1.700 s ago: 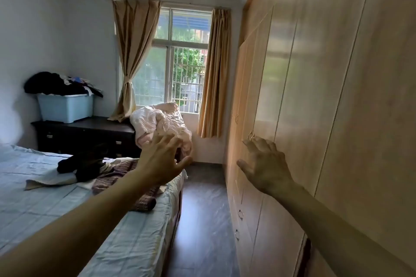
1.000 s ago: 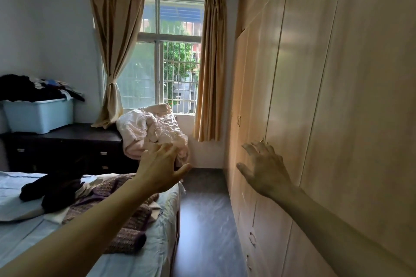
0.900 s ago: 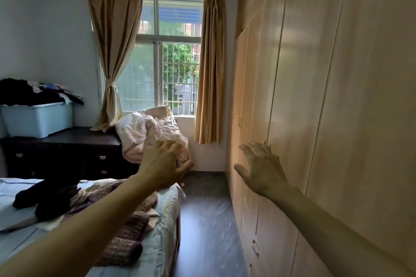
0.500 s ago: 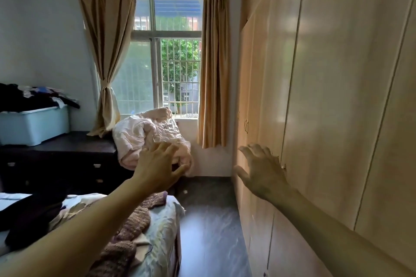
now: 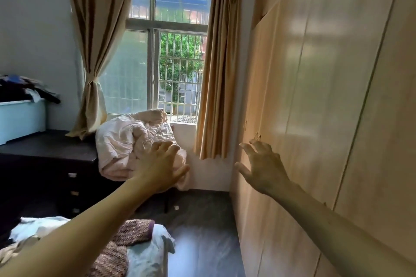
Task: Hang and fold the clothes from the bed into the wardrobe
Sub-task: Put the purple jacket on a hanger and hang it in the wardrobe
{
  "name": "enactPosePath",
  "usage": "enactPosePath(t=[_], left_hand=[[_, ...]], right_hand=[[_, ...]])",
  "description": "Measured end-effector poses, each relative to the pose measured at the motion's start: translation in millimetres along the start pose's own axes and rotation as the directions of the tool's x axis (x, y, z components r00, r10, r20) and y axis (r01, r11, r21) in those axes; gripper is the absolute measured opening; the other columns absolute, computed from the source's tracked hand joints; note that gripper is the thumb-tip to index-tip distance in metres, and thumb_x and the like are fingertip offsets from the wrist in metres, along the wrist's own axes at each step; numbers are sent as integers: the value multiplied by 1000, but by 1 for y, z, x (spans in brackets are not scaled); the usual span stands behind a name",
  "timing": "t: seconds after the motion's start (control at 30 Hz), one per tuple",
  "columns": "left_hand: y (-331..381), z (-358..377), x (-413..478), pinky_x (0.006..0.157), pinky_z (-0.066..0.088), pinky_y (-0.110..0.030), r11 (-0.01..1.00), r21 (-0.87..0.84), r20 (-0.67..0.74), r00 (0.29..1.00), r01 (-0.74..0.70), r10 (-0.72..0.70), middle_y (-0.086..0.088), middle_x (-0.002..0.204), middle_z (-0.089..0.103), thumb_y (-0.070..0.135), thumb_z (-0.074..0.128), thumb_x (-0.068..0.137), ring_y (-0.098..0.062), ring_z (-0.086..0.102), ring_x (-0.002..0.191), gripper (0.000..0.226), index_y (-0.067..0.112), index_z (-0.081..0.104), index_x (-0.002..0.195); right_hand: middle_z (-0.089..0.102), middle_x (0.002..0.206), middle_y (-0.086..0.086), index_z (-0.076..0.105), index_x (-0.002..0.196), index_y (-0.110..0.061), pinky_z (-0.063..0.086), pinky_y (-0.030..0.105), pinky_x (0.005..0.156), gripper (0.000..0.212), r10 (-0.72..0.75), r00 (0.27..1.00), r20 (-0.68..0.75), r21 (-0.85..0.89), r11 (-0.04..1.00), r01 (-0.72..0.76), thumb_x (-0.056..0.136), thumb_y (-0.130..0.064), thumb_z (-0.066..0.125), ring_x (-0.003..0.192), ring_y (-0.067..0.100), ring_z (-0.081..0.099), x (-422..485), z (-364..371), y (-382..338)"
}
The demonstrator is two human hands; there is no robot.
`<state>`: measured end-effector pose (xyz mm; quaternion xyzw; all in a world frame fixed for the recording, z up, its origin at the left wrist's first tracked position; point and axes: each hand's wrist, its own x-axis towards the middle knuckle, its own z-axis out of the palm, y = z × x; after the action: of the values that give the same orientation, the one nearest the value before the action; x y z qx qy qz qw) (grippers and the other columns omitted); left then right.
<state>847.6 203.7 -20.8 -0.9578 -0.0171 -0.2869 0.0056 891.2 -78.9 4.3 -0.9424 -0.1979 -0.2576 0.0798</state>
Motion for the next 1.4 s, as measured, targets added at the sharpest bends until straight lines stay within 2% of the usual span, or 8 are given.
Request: enactPosePath(t=[0.13, 0.33, 0.5, 0.83, 0.93, 1.13, 1.27, 1.4], left_hand=[[-25, 42, 61, 108, 37, -48, 999, -33, 20, 999, 38, -37, 0, 153, 41, 76, 40, 85, -26, 31, 142, 76, 26, 43, 142], [-42, 120, 134, 100, 42, -45, 999, -19, 63, 998, 29, -28, 2, 147, 46, 76, 42, 83, -26, 33, 140, 74, 27, 45, 138], [-48, 181, 207, 107, 36, -42, 999, 46, 75, 997, 18, -22, 1, 150, 43, 72, 44, 86, -26, 29, 142, 72, 26, 42, 141], [-81, 260, 364, 107, 35, -45, 986, 76, 39, 987, 151, -154, 0, 150, 44, 73, 44, 87, -25, 37, 138, 72, 26, 45, 141], [-108, 287, 389, 107, 37, -47, 975, 97, 66, 976, 199, -206, 1, 150, 44, 76, 42, 85, -24, 36, 139, 74, 27, 44, 141], [-176, 352, 443, 109, 35, -60, 960, 87, 126, 953, 267, -277, 1, 152, 40, 72, 47, 86, -24, 35, 141, 73, 27, 42, 142], [-233, 381, 492, 110, 34, -58, 943, 90, 82, 941, 322, -329, -1, 150, 43, 72, 48, 85, -25, 34, 141, 71, 25, 45, 139], [-295, 401, 536, 104, 39, -52, 919, 107, 9, 924, 378, -381, 0, 139, 53, 76, 47, 83, -27, 43, 131, 70, 25, 51, 131]], right_hand=[[32, 157, 0, 34, 147, -31, 33, 47, 111, 62, 3, 1000, -28, 42, 999, -1, 94, -59, 47, 144, 23, 29, 64, 35, 6], [29, 159, -2, 32, 148, -33, 32, 46, 113, 64, 1, 998, 68, 105, 994, -8, 93, -60, 49, 145, 22, 27, 146, 125, 32], [30, 158, -3, 32, 147, -35, 34, 48, 115, 65, -22, 999, 42, 149, 989, 15, 91, -62, 51, 145, 23, 28, 229, 195, 61], [38, 153, -1, 37, 143, -34, 40, 50, 107, 63, -111, 994, 26, 221, 970, 102, 89, -61, 54, 140, 26, 36, 424, 303, 104], [38, 151, -1, 32, 141, -36, 41, 50, 105, 61, -158, 985, 74, 235, 962, 137, 89, -60, 53, 139, 26, 36, 462, 344, 98], [39, 151, 2, 38, 142, -33, 38, 53, 107, 61, -246, 965, 91, 258, 942, 216, 89, -58, 56, 140, 26, 35, 550, 419, 64], [33, 156, 2, 34, 147, -31, 32, 51, 112, 64, -314, 944, 99, 256, 925, 280, 92, -56, 55, 143, 26, 30, 623, 447, 27], [33, 156, 4, 34, 146, -30, 34, 52, 112, 63, -419, 904, 85, 231, 891, 392, 93, -58, 52, 142, 28, 30, 694, 476, -12]])
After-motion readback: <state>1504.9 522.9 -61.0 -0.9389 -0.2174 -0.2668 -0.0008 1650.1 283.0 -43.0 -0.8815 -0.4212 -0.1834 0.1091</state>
